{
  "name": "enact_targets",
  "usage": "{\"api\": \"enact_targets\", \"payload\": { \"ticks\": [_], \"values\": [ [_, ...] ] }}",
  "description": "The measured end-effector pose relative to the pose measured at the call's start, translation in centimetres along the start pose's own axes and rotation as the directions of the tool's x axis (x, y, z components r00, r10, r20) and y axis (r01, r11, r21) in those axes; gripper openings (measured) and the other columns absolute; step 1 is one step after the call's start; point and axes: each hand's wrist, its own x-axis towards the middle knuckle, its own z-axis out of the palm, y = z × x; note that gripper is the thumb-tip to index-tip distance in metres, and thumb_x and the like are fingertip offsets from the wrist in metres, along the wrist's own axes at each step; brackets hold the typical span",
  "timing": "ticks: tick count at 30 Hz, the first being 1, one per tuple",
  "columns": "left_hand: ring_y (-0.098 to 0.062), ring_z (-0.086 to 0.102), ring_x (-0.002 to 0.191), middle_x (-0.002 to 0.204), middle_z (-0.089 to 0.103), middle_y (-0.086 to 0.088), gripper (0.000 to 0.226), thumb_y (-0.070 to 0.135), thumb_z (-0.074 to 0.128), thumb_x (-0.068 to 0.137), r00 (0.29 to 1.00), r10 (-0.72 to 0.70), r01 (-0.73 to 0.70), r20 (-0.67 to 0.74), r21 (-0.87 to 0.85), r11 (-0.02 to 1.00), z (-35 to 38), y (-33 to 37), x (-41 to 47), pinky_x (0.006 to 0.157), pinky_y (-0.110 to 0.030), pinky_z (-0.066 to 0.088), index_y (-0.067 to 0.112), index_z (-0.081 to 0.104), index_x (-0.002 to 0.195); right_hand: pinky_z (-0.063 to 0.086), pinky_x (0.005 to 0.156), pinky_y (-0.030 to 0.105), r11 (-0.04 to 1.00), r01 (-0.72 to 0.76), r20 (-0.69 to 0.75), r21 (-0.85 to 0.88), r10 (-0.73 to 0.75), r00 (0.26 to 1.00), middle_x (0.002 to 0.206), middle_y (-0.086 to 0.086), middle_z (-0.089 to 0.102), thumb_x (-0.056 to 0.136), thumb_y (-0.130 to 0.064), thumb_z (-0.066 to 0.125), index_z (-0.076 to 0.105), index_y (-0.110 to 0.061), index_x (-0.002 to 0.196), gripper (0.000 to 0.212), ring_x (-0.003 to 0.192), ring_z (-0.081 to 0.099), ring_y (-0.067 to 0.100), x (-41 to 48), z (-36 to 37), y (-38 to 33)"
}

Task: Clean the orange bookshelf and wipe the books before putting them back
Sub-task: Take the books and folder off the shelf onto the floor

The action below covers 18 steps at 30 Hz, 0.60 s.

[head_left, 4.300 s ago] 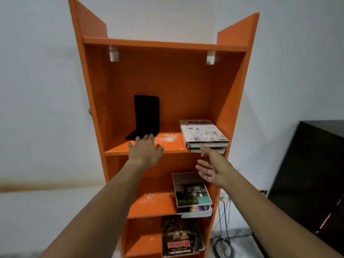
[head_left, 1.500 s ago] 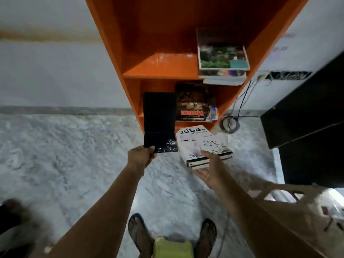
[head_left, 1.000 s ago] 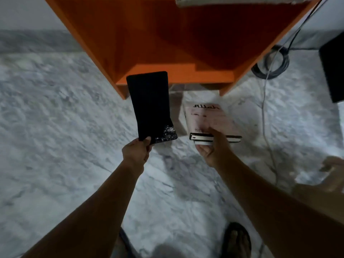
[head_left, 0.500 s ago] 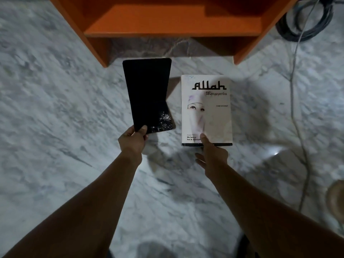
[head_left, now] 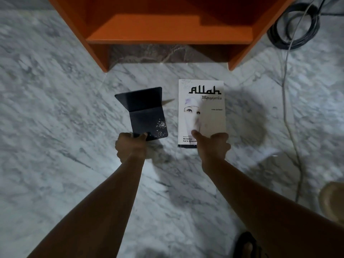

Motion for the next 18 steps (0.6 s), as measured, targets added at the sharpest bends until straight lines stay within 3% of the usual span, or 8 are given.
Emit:
{"api": "enact_targets", "payload": {
  "ticks": [2,4,9,11,13,18],
  "values": [
    [-0.035,0.063,0.113,0.121,0.066,-0.01,0.044,0.036,0.08,0.082,0.998,0.024,-0.025,0.057,0.026,0.999,-1.0,0.8,-1.5,0.081,-0.033,0.045,0.014,0.064,0.116,0.048,0.077,0.03,0.997,0.054,0.032,0.06,-0.056,0.998,0.121,0.007,0.049,0.078,-0.036,0.083,0.049,-0.012,0.118,0.057,0.095,0.053,0.024,-0.7,-0.7,-1.5],
    [-0.034,0.065,0.108,0.117,0.069,-0.011,0.04,0.031,0.079,0.082,0.99,0.068,-0.072,0.123,0.026,0.997,-2.5,2.6,-3.3,0.086,-0.035,0.051,0.014,0.067,0.116,0.05,0.068,0.024,0.991,0.087,0.08,0.106,-0.095,0.992,0.116,0.007,0.064,0.078,-0.034,0.084,0.057,-0.012,0.11,0.047,0.095,0.062,0.025,-1.7,-1.9,-3.8],
    [-0.026,0.067,0.083,0.095,0.072,-0.009,0.027,0.014,0.08,0.084,0.89,0.141,-0.097,0.435,-0.122,0.988,-7.3,11.3,-7.7,0.068,-0.029,0.057,0.005,0.073,0.109,0.047,0.067,0.03,0.974,0.04,0.231,0.224,-0.092,0.969,0.095,0.007,0.073,0.084,-0.037,0.079,0.065,-0.018,0.094,0.025,0.083,0.066,0.023,-5.3,-7.6,-13.3],
    [-0.03,0.071,0.092,0.098,0.075,-0.012,0.025,0.011,0.079,0.085,0.839,0.193,-0.102,0.509,-0.201,0.974,-9.3,15.9,-9.2,0.077,-0.035,0.059,0.006,0.073,0.109,0.049,0.072,0.033,0.963,0.043,0.272,0.266,-0.118,0.955,0.091,0.003,0.07,0.091,-0.034,0.072,0.066,-0.017,0.102,0.021,0.086,0.066,0.02,-6.6,-10.1,-17.8],
    [-0.033,0.068,0.105,0.109,0.074,-0.012,0.019,0.011,0.073,0.089,0.797,0.256,-0.117,0.547,-0.276,0.954,-11.9,21.5,-11.3,0.082,-0.037,0.054,0.009,0.072,0.107,0.051,0.078,0.034,0.933,0.054,0.322,0.355,-0.177,0.93,0.103,0.001,0.069,0.096,-0.027,0.062,0.066,-0.019,0.105,0.013,0.098,0.068,0.02,-8.1,-13.1,-22.9],
    [-0.028,0.065,0.103,0.114,0.071,-0.005,0.008,0.019,0.061,0.091,0.733,0.354,-0.164,0.581,-0.353,0.921,-17.1,31.2,-16.2,0.08,-0.036,0.046,0.02,0.069,0.09,0.05,0.098,0.047,0.793,-0.073,0.404,0.605,-0.226,0.886,0.112,0.006,0.068,0.093,-0.014,0.049,0.06,-0.013,0.087,0.012,0.104,0.069,0.027,-11.3,-18.0,-32.0]
  ]
}}
